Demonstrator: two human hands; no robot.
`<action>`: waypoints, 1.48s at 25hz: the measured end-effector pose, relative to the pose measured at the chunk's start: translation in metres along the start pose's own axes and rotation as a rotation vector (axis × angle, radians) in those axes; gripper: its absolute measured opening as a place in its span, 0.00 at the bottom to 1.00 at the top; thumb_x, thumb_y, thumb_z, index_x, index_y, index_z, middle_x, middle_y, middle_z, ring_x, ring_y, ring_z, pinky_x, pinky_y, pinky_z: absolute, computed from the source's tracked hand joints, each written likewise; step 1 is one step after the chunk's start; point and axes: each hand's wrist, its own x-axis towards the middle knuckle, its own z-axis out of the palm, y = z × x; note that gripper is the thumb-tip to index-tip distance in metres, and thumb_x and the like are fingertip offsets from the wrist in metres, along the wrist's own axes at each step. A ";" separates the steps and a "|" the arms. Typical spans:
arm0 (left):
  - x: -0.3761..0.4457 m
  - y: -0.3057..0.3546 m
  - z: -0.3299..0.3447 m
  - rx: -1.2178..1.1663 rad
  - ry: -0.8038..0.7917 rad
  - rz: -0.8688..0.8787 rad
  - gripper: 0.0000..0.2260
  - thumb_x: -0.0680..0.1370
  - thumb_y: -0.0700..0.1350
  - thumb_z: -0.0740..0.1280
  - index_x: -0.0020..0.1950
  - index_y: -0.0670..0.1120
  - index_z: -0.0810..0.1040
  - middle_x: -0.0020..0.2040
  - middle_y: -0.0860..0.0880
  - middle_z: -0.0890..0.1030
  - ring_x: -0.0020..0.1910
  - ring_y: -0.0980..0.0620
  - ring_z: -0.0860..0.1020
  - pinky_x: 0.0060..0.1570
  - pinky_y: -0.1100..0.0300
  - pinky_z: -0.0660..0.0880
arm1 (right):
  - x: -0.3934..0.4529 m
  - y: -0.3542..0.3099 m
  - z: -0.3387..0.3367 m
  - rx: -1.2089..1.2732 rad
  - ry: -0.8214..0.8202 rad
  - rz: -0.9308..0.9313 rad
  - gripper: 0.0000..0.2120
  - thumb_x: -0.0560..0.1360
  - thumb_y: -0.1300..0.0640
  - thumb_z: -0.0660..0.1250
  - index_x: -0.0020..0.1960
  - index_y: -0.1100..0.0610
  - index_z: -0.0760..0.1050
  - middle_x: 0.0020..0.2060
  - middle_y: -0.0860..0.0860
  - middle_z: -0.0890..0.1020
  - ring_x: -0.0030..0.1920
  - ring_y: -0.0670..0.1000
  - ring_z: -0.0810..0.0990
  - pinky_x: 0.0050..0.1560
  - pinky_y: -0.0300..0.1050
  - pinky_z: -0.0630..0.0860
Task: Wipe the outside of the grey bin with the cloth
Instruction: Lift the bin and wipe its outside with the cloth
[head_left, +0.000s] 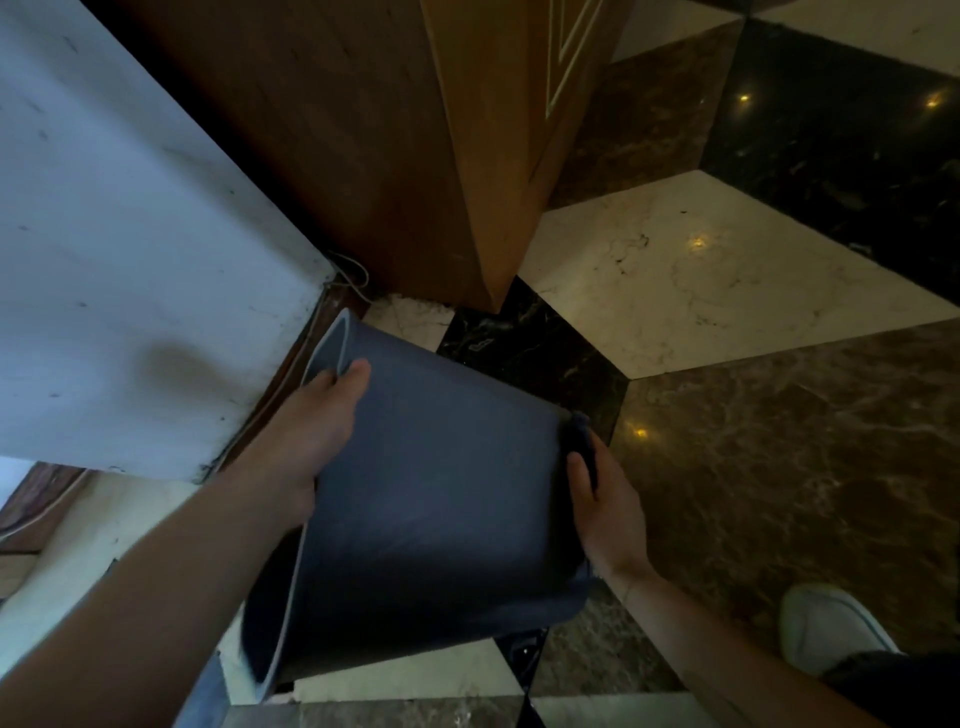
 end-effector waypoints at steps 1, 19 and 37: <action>0.011 0.009 -0.001 0.027 0.012 -0.021 0.24 0.77 0.61 0.61 0.67 0.49 0.73 0.62 0.46 0.79 0.58 0.42 0.78 0.61 0.42 0.72 | -0.001 0.001 0.000 -0.017 -0.001 -0.004 0.25 0.82 0.43 0.53 0.78 0.45 0.60 0.74 0.47 0.71 0.72 0.50 0.70 0.71 0.54 0.68; 0.022 0.057 -0.017 0.705 0.408 0.775 0.18 0.83 0.52 0.53 0.36 0.46 0.68 0.31 0.48 0.70 0.29 0.50 0.69 0.28 0.58 0.65 | 0.009 -0.040 -0.003 0.451 0.150 0.072 0.20 0.82 0.46 0.58 0.73 0.46 0.69 0.64 0.47 0.79 0.62 0.48 0.78 0.57 0.44 0.75; -0.020 0.016 -0.026 0.466 0.300 0.548 0.26 0.82 0.57 0.51 0.54 0.36 0.76 0.49 0.32 0.80 0.46 0.35 0.78 0.46 0.43 0.75 | 0.000 -0.047 -0.018 0.250 0.347 -0.138 0.15 0.82 0.45 0.55 0.60 0.50 0.77 0.46 0.45 0.83 0.49 0.51 0.82 0.44 0.43 0.75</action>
